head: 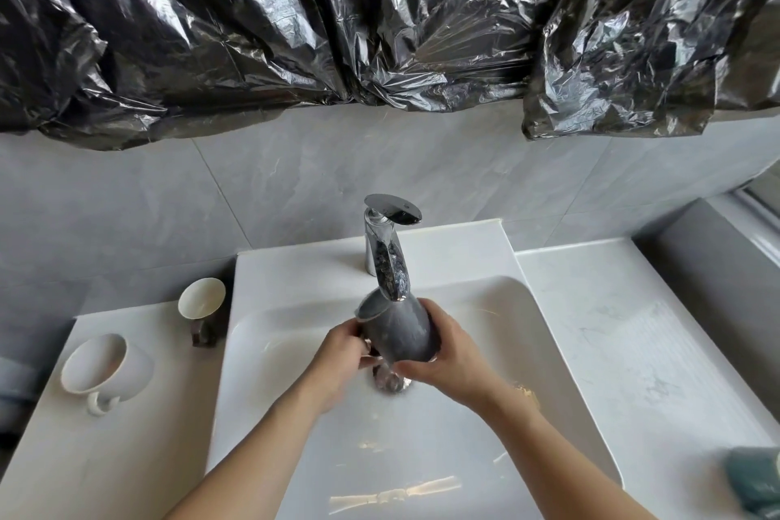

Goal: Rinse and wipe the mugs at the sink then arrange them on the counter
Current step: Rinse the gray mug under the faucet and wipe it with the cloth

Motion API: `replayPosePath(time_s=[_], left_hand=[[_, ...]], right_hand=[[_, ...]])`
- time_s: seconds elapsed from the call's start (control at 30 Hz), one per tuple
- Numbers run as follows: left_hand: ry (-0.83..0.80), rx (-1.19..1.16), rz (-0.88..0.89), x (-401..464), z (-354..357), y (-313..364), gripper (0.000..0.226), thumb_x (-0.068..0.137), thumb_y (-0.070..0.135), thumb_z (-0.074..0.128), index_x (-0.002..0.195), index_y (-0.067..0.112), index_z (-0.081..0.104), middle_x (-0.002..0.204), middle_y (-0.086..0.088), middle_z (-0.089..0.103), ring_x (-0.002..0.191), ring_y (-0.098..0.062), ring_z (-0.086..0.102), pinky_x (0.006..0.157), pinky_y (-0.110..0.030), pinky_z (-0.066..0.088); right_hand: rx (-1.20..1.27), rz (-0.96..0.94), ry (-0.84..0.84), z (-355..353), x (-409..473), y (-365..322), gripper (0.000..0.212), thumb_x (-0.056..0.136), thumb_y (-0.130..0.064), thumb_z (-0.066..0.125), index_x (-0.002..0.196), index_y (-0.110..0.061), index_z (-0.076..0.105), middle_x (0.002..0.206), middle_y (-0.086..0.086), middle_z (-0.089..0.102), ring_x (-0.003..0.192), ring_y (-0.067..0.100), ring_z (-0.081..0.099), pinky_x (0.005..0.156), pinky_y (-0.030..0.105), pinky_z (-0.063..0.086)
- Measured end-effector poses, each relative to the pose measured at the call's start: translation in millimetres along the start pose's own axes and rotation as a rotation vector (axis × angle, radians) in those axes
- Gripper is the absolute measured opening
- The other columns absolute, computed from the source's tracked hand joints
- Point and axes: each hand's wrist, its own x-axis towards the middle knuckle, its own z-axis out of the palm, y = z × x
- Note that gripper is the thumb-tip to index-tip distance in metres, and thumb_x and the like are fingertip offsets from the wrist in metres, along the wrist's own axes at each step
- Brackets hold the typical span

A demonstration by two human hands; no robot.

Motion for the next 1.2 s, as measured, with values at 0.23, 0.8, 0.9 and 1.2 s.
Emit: replayPosePath(time_s=[0.23,0.8,0.9,1.2], left_hand=[[-0.226,-0.408,-0.206,-7.3,-17.6,8.7,0.057,0.09,0.046,0.043,0.119,0.002,0.064,0.117,-0.022,0.066,0.106,-0.042,0.061,0.094,-0.05,0.048],[0.346,0.619,0.181,-10.6,-20.3,39.6,0.028,0.096,0.023,0.041,0.118,0.014,0.056,0.128,-0.011,0.06,0.113,-0.03,0.058,0.094,-0.037,0.046],[0.374,0.783,0.716,-21.9,-16.3,81.5,0.052,0.095,0.009,0.041,0.147,0.012,0.036,0.153,-0.008,0.035,0.142,-0.023,0.031,0.116,-0.032,0.024],[0.214,1.293,0.902,-17.8,14.2,101.6,0.067,0.093,0.013,0.041,0.156,0.022,0.021,0.164,-0.001,0.015,0.152,-0.025,0.007,0.124,-0.04,0.009]], right_hand=[[-0.187,-0.236,-0.011,-5.3,4.1,9.1,0.093,0.064,-0.029,0.081,0.147,-0.026,0.038,0.137,-0.009,0.04,0.126,0.005,0.044,0.11,0.02,0.038],[0.319,0.062,-0.016,-4.1,-7.3,-3.5,0.052,0.059,-0.023,0.083,0.105,-0.022,0.059,0.1,-0.001,0.064,0.08,0.012,0.062,0.069,0.037,0.055],[0.577,0.222,-0.067,-9.4,-9.2,-11.8,0.036,0.068,-0.026,0.075,0.102,-0.015,0.067,0.09,0.008,0.067,0.077,0.021,0.064,0.067,0.043,0.052],[0.867,0.74,-0.057,-33.9,-19.5,-21.0,0.048,0.08,-0.037,0.076,0.115,-0.008,0.063,0.105,0.022,0.062,0.078,0.036,0.066,0.071,0.042,0.06]])
